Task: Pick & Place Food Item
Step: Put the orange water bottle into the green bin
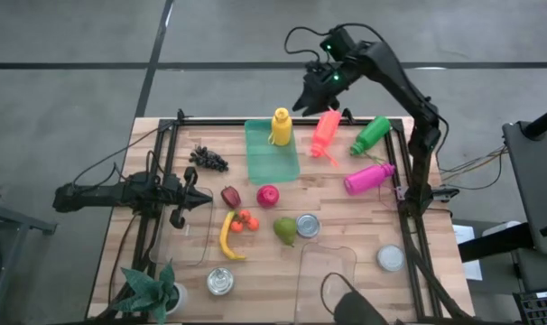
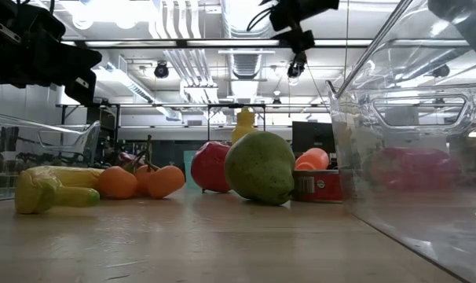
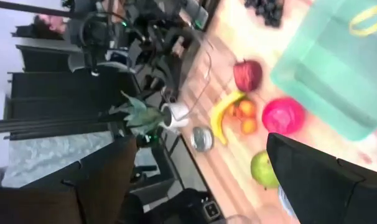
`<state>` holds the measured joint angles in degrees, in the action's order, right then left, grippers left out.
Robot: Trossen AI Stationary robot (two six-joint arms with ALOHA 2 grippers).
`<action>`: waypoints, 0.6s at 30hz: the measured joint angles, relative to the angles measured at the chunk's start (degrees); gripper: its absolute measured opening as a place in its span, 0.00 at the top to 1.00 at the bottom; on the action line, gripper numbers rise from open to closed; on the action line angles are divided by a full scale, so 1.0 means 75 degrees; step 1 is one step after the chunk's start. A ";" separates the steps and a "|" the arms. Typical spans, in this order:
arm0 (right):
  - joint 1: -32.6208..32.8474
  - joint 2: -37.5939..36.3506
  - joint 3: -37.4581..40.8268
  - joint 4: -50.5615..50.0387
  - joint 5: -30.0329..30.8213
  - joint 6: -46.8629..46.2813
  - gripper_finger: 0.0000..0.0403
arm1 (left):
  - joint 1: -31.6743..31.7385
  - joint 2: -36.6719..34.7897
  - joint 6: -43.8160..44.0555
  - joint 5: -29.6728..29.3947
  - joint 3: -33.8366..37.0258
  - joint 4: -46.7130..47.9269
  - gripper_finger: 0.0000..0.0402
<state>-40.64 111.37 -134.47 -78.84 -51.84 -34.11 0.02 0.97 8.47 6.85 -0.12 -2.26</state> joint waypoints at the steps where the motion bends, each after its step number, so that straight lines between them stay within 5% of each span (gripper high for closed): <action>1: 0.0011 -0.0051 0.0000 -0.0124 0.0169 0.0007 0.11 | 0.0000 0.0000 0.0000 0.0000 0.0001 0.0002 1.00; 7: 0.0212 -0.0183 0.0000 -0.1308 0.1319 0.0595 0.11 | 0.0001 0.0000 0.0000 0.0000 0.0002 0.0003 1.00; 14: 0.0598 -0.0010 0.0015 -0.1488 0.3000 0.2860 0.11 | 0.0001 0.0000 0.0000 0.0000 0.0002 0.0001 1.00; 18: 0.0870 0.0262 0.0067 -0.1470 0.3146 0.2937 0.11 | 0.0001 0.0000 0.0000 0.0000 0.0000 0.0000 1.00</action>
<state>-34.11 113.33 -133.97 -89.86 -28.24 -12.08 0.03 0.97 8.47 6.85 -0.12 -2.26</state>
